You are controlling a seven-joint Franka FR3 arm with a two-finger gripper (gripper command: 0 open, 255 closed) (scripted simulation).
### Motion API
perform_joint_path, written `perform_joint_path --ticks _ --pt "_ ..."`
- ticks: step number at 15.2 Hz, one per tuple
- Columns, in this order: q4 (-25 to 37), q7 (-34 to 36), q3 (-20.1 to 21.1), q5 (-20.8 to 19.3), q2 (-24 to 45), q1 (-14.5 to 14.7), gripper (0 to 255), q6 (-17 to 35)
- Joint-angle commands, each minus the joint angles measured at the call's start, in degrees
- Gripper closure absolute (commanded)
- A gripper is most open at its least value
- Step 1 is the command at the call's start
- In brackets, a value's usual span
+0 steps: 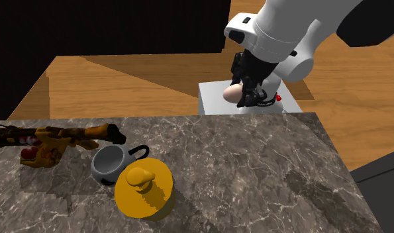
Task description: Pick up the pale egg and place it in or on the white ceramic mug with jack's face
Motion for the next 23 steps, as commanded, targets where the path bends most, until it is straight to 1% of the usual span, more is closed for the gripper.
perform_joint_path --ticks 1,5,8,12,15,19,21,23 --pt "2.0 -0.7 0.3 -0.9 4.5 -2.3 255 2.8" --pt "7.3 -1.2 1.6 -3.1 14.5 -7.0 255 8.0" --pt "11.9 -0.9 2.9 -5.2 21.8 -10.3 255 10.9" --pt "19.0 0.3 5.0 -8.8 31.6 -14.5 255 13.4" --pt "25.0 1.8 6.7 -12.2 39.1 -17.2 255 14.3" --pt "34.0 4.7 9.0 -17.9 49.5 -19.9 255 14.0" --pt "39.0 6.3 9.9 -21.2 54.9 -20.5 255 13.2" --pt "44.4 7.9 10.5 -24.6 60.5 -20.4 255 11.9"
